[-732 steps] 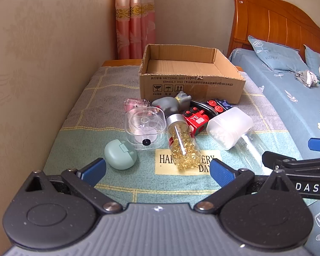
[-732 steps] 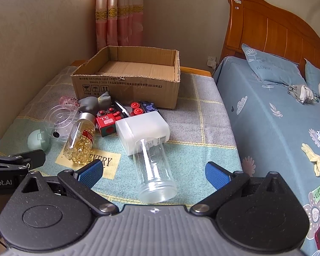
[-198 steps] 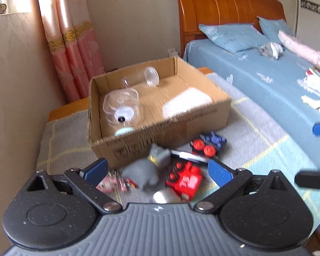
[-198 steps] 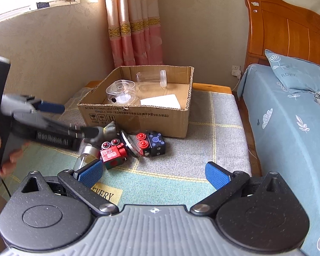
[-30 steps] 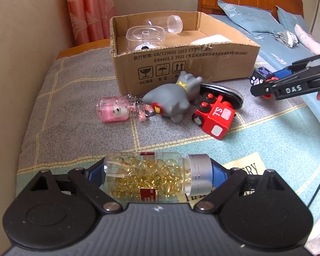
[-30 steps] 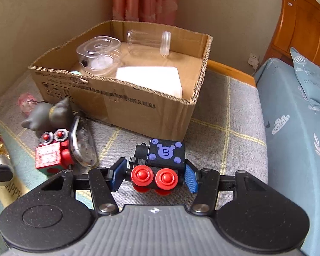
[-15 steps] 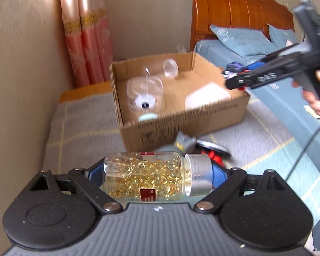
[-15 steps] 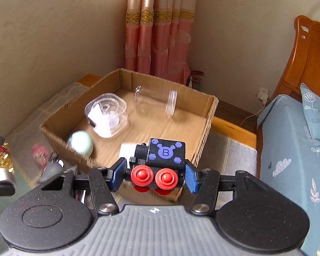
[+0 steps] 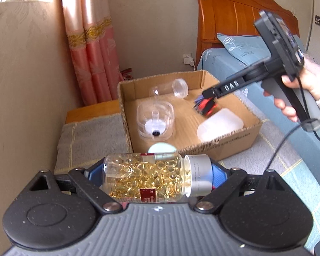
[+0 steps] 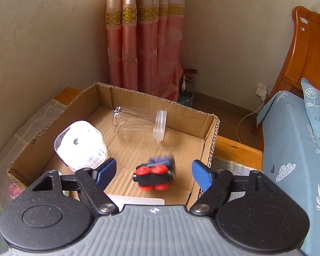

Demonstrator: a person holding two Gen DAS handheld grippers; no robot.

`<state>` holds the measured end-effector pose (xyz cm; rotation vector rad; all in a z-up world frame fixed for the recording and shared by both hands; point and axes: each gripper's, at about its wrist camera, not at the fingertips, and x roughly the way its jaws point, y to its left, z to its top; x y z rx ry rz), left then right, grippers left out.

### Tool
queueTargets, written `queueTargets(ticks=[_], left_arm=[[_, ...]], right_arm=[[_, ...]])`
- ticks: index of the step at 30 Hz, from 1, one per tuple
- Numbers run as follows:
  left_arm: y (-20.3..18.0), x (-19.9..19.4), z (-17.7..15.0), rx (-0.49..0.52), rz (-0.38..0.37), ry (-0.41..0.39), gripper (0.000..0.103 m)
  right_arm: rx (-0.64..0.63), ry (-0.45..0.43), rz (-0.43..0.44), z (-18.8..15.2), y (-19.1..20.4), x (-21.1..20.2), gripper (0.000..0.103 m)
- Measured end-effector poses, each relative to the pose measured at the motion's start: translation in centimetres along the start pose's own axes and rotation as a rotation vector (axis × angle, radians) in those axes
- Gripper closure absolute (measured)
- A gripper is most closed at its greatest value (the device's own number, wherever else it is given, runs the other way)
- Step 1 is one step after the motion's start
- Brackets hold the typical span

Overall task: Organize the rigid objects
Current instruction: 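Carry both items over the box and open the right tool to drop the block toy, then lower the gold capsule bottle into the box and open the left tool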

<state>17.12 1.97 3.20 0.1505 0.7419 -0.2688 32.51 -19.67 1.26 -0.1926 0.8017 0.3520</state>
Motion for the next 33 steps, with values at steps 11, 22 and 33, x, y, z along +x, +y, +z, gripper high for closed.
queueTargets(ticks=[11,22,33], left_arm=[[-1.5,4.0,5.3,0.034,-0.052,0.015,0.01],[-3.5,9.5,6.2,-0.003,-0.047,0.11,0.01],[-3.1,9.7,6.5,-0.065,-0.057,0.082,0.005]], right_arm=[[-0.016,-0.065,-0.017,-3.9,-0.4,-6.3,0.012],[-0.029,-0.133,-0.025,-4.7,-0.9,-10.0,0.009],[-0.029,-0.14,-0.015,-5.2,-0.3,-10.3,0.0]])
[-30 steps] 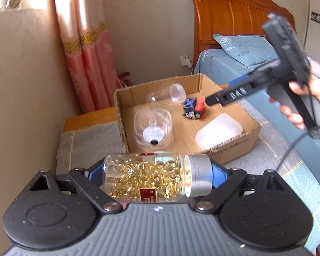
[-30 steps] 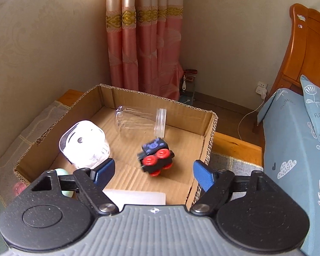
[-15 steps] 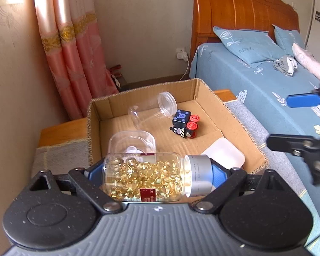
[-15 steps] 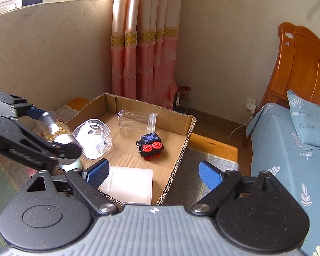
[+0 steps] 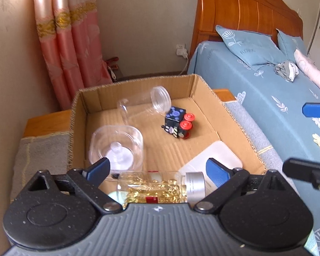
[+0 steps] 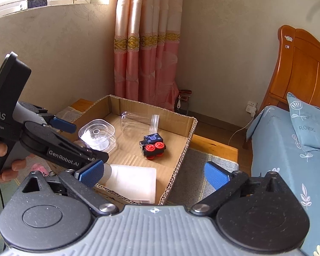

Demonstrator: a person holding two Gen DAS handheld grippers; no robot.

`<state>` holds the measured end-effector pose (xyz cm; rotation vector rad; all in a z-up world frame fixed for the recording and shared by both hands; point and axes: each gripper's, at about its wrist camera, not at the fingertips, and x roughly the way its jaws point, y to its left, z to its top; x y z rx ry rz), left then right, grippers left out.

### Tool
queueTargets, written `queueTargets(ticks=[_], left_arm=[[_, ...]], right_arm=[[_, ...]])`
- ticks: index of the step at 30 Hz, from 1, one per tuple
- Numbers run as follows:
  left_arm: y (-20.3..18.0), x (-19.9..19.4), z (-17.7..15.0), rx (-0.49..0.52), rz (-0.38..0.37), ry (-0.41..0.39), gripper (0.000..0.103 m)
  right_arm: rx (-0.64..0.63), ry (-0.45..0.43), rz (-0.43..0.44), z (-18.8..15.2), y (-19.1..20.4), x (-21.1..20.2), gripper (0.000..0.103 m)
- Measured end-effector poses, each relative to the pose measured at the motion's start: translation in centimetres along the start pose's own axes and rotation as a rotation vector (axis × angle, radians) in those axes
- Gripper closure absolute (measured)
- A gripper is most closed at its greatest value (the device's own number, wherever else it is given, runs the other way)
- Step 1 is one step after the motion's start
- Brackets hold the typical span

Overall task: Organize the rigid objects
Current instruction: 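Lower the gold capsule bottle into the box and open the left tool, then move both tools back toward the pink keychain bottle and black oval tape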

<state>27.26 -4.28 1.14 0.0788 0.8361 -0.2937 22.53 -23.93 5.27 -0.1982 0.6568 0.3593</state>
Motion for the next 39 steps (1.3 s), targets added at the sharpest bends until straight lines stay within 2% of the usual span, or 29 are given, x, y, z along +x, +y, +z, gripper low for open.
queueTargets(ticks=[9,17,19,22,27,30,34,39], left_arm=[[1.8,-4.0,-2.2,-0.009,0.057,-0.035,0.004],[3.0,-6.9,-6.8,-0.024,0.145,-0.071,0.003],[3.3,-7.2,-8.3,-0.033,0.142,-0.079,0.003],[3.5,-7.2,-10.4,-0.053,0.145,-0.065,0.003],[3.4,-6.6,-13.3,-0.06,0.196,-0.019,0.003],[3.3,-6.4,-14.1,-0.045,0.212,0.0,0.003],[3.2,-6.6,-14.5,-0.037,0.212,-0.003,0.003],[3.2,-7.0,-14.6,-0.033,0.21,-0.013,0.003]], right_arm=[[0.004,0.045,0.028,-1.5,2.1,0.6,0.0],[0.094,0.112,0.012,-5.0,3.6,1.6,0.0],[0.115,0.12,0.003,-6.1,4.1,1.8,0.0],[0.16,0.122,0.012,-7.4,4.6,1.8,0.0],[0.238,0.14,0.028,-8.5,5.1,3.3,0.0],[0.243,0.161,0.047,-8.6,5.8,4.9,0.0],[0.228,0.193,0.022,-9.1,6.9,7.0,0.0],[0.27,0.2,-0.003,-9.6,5.7,7.1,0.0]])
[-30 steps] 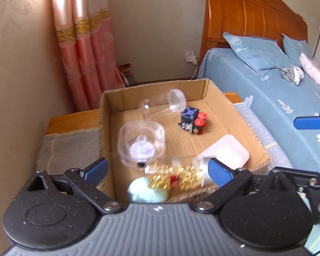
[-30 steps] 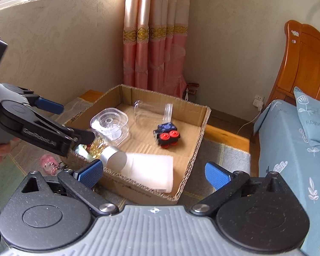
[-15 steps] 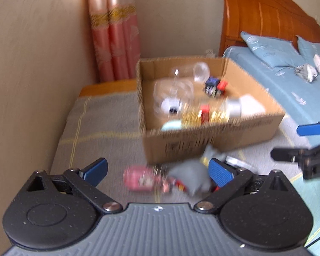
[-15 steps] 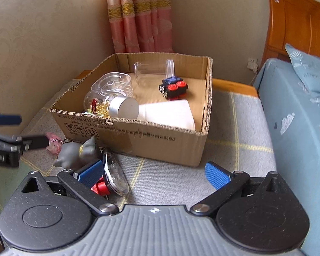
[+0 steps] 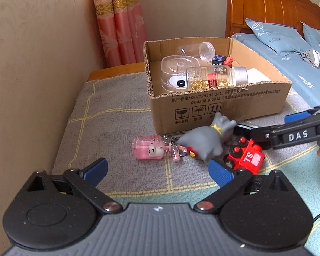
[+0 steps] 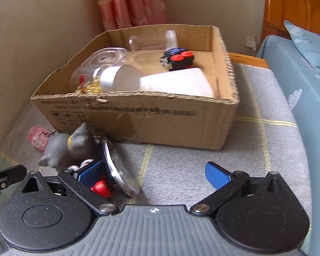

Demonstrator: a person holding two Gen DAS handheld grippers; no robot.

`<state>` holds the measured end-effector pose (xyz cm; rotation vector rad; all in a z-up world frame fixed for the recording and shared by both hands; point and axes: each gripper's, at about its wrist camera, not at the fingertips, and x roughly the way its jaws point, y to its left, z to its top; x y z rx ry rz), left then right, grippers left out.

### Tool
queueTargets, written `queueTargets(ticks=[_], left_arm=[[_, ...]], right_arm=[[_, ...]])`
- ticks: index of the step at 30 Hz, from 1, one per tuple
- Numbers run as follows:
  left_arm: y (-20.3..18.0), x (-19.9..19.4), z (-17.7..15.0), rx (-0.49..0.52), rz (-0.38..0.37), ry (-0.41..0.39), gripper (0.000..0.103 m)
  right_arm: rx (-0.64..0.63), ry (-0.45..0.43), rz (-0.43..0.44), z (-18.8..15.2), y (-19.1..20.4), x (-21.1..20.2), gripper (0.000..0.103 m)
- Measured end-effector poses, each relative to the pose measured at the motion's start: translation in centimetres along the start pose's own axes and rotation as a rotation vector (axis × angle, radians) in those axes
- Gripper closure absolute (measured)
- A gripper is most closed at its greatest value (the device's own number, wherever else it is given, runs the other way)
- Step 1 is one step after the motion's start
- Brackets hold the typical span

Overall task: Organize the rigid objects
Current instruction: 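Move both tools back toward the pink keychain bottle and black oval tape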

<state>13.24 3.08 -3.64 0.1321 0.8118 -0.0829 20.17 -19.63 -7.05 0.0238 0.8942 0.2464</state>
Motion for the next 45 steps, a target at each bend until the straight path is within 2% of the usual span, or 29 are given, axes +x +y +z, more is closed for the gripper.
queueTargets(ticks=[7,10,16,24,39,45], left_arm=[[-0.2,0.2,0.2,0.005,-0.012,0.0,0.003],[-0.2,0.2,0.1,0.007,-0.015,0.001,0.003],[0.0,0.2,0.0,0.009,-0.01,0.007,0.003],[0.3,0.2,-0.3,0.011,-0.004,0.019,0.003],[0.3,0.5,-0.3,0.019,-0.009,0.022,0.003],[1.4,1.3,0.4,-0.021,-0.001,0.01,0.003]], right_arm=[[0.103,0.013,-0.085,0.1,-3.3,0.4,0.0],[0.13,0.015,-0.054,-0.1,-3.5,0.3,0.0],[0.057,0.013,-0.026,-0.1,-0.8,1.1,0.0],[-0.045,-0.006,-0.078,0.2,1.3,2.6,0.0],[-0.017,-0.014,-0.182,-1.3,-3.3,1.2,0.0],[0.008,-0.028,-0.2,-2.2,-4.1,0.6,0.0]])
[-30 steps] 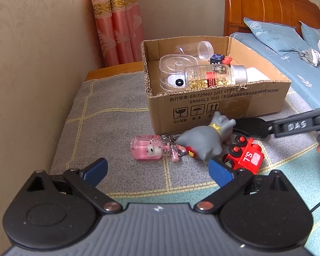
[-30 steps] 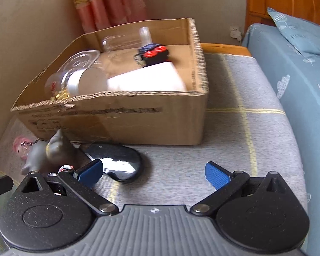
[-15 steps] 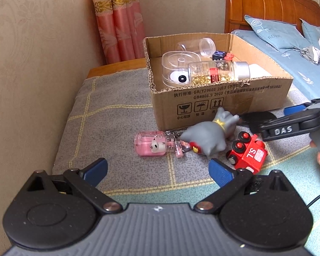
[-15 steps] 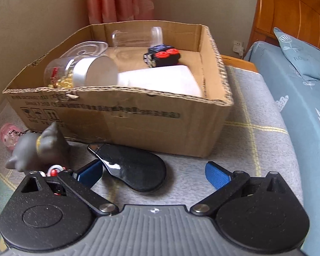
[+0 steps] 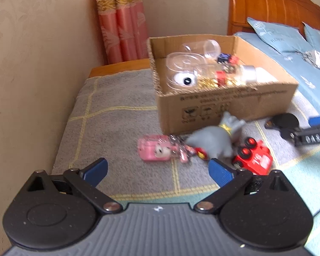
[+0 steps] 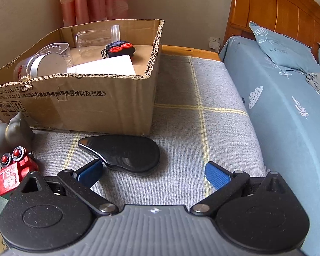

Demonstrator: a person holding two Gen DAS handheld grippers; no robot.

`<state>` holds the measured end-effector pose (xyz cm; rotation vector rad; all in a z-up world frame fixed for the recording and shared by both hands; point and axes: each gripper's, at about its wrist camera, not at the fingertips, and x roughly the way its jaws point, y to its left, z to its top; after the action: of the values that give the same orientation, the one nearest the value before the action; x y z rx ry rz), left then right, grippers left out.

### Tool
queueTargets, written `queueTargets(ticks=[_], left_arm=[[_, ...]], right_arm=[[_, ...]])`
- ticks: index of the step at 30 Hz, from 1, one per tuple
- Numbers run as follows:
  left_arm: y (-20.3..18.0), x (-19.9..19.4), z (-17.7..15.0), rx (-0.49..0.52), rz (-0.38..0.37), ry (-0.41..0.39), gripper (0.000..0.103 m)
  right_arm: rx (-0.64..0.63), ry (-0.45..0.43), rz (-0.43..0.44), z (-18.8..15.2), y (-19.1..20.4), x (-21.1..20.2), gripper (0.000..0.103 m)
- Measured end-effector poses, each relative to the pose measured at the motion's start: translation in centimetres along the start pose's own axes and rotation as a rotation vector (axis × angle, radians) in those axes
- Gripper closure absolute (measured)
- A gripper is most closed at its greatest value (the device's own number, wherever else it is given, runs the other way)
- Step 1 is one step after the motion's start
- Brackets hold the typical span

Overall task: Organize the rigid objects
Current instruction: 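Move both tools back toward the pink keychain bottle and black oval tape, then grasp the pink keychain bottle with the left tool while the right tool grasps the black oval correction tape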

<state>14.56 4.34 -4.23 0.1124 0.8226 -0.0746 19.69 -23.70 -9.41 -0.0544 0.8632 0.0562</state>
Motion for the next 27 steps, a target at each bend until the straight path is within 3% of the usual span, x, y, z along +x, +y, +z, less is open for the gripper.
queueTargets(ticks=[6,16,27], left_arm=[[0.9,2.5,1.0,-0.023,0.051,0.006,0.003],[1.8,4.7,0.9,-0.04,0.016,0.004,0.007],[1.3,5.7,0.7,0.017,-0.068,-0.005,0.053]], right_arm=[[-0.003,-0.016,0.004,-0.2,0.0,0.1,0.0],[-0.001,-0.024,0.004,-0.4,-0.1,-0.1,0.0],[0.001,-0.042,0.002,-0.6,-0.1,-0.2,0.0]])
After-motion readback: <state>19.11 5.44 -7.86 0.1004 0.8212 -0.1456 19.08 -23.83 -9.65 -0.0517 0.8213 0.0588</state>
